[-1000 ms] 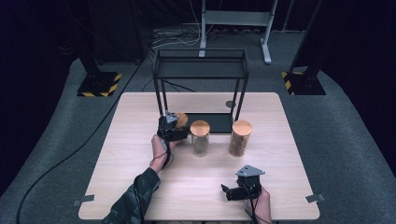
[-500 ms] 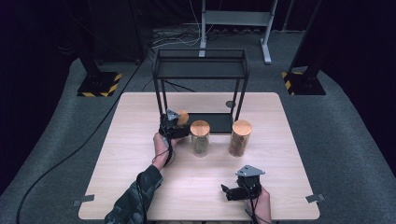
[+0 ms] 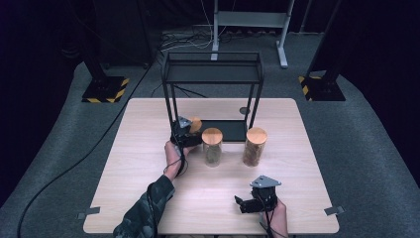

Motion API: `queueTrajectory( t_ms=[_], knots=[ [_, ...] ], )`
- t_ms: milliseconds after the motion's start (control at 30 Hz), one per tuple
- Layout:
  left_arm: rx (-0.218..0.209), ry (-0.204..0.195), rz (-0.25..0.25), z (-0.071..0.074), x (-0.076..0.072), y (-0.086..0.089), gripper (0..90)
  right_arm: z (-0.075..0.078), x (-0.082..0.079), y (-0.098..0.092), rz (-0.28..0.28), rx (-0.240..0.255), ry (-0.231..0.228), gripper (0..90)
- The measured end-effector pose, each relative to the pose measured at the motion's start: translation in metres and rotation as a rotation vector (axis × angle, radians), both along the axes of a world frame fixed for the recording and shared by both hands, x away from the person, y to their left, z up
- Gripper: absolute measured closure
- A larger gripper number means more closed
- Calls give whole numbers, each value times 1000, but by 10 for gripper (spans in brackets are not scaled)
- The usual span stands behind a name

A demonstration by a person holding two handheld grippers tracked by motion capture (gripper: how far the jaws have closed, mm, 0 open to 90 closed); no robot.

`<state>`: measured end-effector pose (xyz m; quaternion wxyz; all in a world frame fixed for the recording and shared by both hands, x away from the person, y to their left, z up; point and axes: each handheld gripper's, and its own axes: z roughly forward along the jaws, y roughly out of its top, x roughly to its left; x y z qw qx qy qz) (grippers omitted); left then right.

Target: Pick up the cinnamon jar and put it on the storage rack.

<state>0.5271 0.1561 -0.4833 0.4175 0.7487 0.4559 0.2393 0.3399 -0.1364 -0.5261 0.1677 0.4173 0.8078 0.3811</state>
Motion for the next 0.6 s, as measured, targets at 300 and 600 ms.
queueTrajectory(
  t_ms=[300,600],
  knots=[
    [5,0,-1,0,2,-5,256,0,0,0,1,2,-3,13],
    [13,1,6,-2,9,-9,256,0,0,0,2,3,-4,13]
  ],
)
